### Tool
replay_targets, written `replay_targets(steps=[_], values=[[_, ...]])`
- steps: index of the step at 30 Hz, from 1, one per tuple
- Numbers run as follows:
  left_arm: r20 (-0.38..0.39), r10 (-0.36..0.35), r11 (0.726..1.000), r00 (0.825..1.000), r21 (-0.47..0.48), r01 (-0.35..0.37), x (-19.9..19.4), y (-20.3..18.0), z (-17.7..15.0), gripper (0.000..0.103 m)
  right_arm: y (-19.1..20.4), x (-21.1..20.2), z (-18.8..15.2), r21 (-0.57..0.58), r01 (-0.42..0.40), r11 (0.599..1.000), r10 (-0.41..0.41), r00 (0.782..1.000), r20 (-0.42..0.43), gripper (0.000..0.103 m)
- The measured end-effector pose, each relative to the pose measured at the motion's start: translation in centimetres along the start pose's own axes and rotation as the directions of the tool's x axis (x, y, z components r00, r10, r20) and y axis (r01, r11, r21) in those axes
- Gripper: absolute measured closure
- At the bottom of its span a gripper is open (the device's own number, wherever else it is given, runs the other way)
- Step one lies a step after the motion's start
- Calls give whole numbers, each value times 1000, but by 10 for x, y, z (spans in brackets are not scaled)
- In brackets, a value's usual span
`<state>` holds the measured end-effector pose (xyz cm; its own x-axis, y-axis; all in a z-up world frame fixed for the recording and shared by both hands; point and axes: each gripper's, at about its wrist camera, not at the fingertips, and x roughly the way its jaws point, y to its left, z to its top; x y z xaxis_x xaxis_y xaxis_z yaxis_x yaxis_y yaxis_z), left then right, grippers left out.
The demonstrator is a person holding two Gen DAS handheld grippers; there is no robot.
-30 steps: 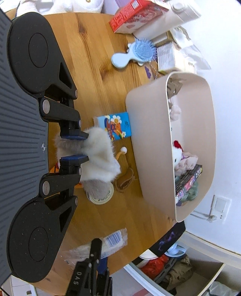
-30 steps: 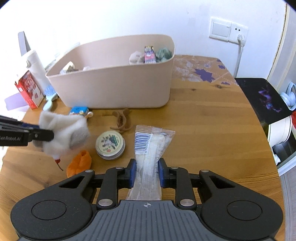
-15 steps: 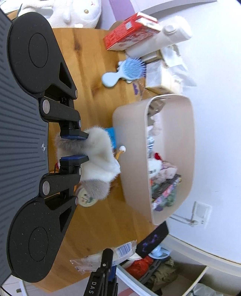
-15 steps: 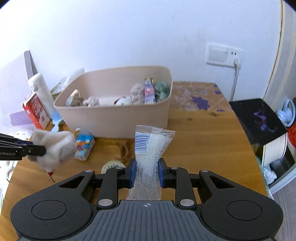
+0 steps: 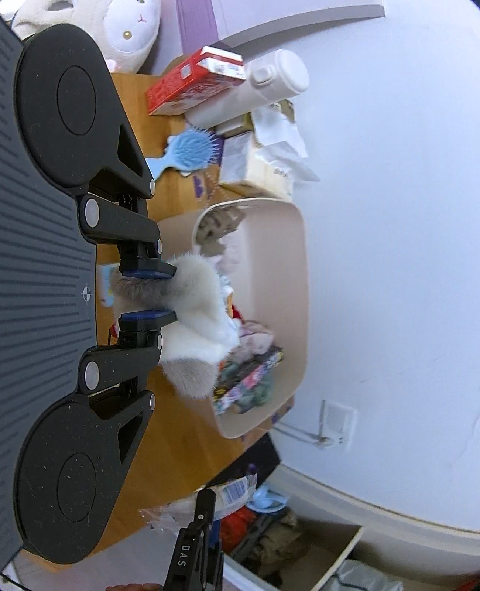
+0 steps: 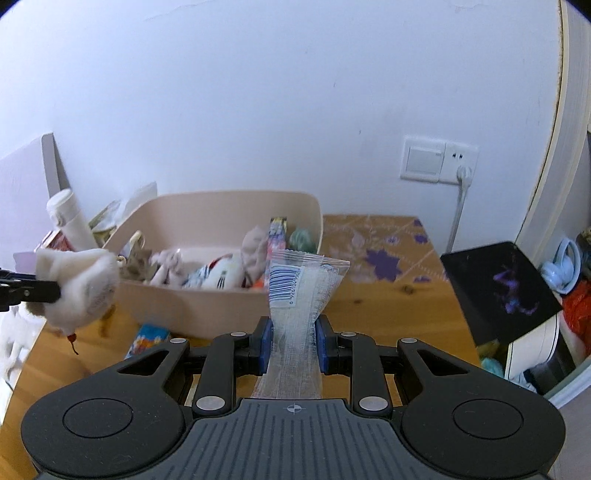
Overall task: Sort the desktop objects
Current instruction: 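Lift plush toy and packet and carry them over the basket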
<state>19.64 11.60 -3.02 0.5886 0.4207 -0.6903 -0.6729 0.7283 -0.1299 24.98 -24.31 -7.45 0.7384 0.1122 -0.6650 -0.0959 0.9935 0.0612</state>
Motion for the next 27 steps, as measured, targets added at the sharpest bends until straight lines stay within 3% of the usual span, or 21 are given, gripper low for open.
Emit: replay_targets(steps=[11, 27], values=[[52, 15, 1000, 999, -6, -15, 21, -4, 39, 86, -2, 16, 41, -42, -7, 999, 10, 998, 58, 80], [-23, 84, 996, 996, -18, -84, 95, -18, 54, 86, 15, 66, 92, -113, -39, 993, 49, 995, 89, 80]])
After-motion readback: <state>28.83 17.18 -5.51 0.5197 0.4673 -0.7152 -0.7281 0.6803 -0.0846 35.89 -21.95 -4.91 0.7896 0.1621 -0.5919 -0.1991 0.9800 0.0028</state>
